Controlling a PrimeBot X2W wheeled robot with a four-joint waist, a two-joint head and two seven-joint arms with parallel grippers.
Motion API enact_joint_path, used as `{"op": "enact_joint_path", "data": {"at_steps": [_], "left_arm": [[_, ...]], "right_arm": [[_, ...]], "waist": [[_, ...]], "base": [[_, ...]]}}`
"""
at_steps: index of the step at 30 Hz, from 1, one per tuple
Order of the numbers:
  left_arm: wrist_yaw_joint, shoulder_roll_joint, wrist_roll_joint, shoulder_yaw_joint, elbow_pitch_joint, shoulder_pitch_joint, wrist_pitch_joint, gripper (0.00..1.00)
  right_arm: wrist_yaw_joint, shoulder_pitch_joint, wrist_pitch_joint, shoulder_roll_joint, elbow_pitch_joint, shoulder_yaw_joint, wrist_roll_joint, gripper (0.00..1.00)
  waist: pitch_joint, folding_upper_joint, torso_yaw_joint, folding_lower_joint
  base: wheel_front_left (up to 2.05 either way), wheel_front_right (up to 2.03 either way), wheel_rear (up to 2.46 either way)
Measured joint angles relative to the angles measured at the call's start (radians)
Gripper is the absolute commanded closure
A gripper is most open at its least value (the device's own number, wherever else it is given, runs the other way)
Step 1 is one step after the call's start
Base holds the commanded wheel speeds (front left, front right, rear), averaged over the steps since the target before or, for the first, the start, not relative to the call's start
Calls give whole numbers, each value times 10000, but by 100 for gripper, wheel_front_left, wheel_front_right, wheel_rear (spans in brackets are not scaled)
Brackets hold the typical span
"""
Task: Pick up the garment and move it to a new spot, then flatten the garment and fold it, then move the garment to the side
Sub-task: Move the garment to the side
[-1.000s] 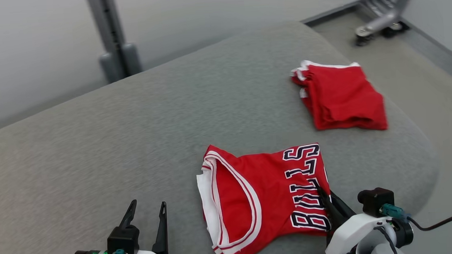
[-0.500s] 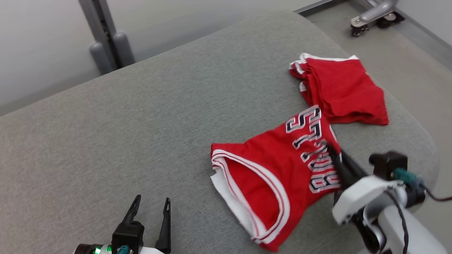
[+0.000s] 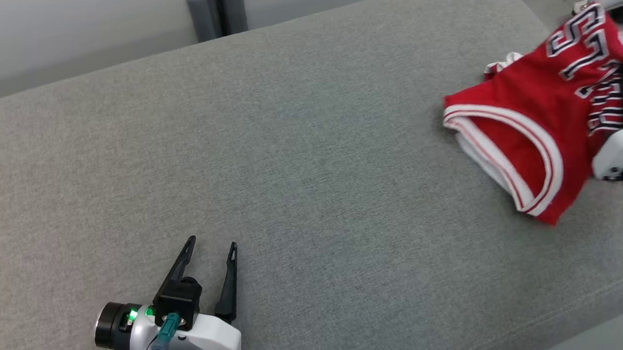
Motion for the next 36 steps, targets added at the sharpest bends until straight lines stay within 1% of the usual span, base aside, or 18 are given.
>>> {"op": "enact_joint_path", "data": {"at_steps": [5,7,8,9,10,11,13,15,18,20,22,25,30,33,36], "left_arm": [[-15,40,81,-92,-75,-205,0,0],[-15,63,102,-119,-82,-269,0,0],[-15,84,132,-130,-86,-320,2,0],[-15,113,153,-144,-96,-365,0,0],[-15,146,153,-142,-100,-389,0,0],[-12,161,153,-144,-102,-401,0,0],[0,165,151,-151,-104,-430,0,0],[12,161,150,-153,-107,-474,0,0],[73,150,69,-148,-113,-477,0,0],[105,136,25,-121,-128,-476,0,0],[161,100,-77,-90,-151,-461,0,0],[226,59,-140,-8,-178,-328,0,0],[326,19,-305,182,-224,-36,0,0],[366,2,-372,324,-276,181,2,0],[416,-6,-435,476,-299,439,0,0]], "right_arm": [[0,-359,-2,-842,819,-1833,-1248,100],[0,-461,-2,-1026,1162,-2500,-1860,100],[0,-494,0,-1085,1367,-2943,-2211,95],[0,-505,10,-1129,1534,-3371,-2525,64],[0,-523,23,-1152,1643,-3783,-2911,27],[0,-563,29,-1143,1703,-4205,-3183,0],[0,-647,27,-1062,1651,-4903,-3749,0],[0,-709,27,-813,1593,-5285,-4180,0],[0,-777,21,-343,1035,-5219,-4309,0],[0,-802,13,-23,497,-4730,-4121,0],[0,-677,13,391,-86,-4178,-3664,0],[0,50,13,805,-968,-3177,-2953,0],[0,1430,13,1162,-2261,-1597,-1664,0],[0,2344,13,1310,-2796,-917,-1078,0],[0,3170,13,1409,-3129,-476,-658,0]], "waist": [[343,0,438,0],[475,0,583,0],[542,0,651,0],[599,0,716,0],[650,0,778,0],[691,0,831,0],[731,0,929,0],[710,0,996,0],[584,0,1060,0],[470,0,1104,0],[335,0,1159,0],[100,0,1287,0],[-328,0,1619,0],[-630,0,1842,0],[-973,0,2063,0]], "base": [[0,0,0],[0,0,0],[0,0,0],[0,0,0],[0,0,0],[0,0,0],[0,0,0],[0,0,0],[0,0,0],[0,0,0],[0,0,0],[0,0,0],[0,0,0],[0,0,0],[0,0,0]]}}
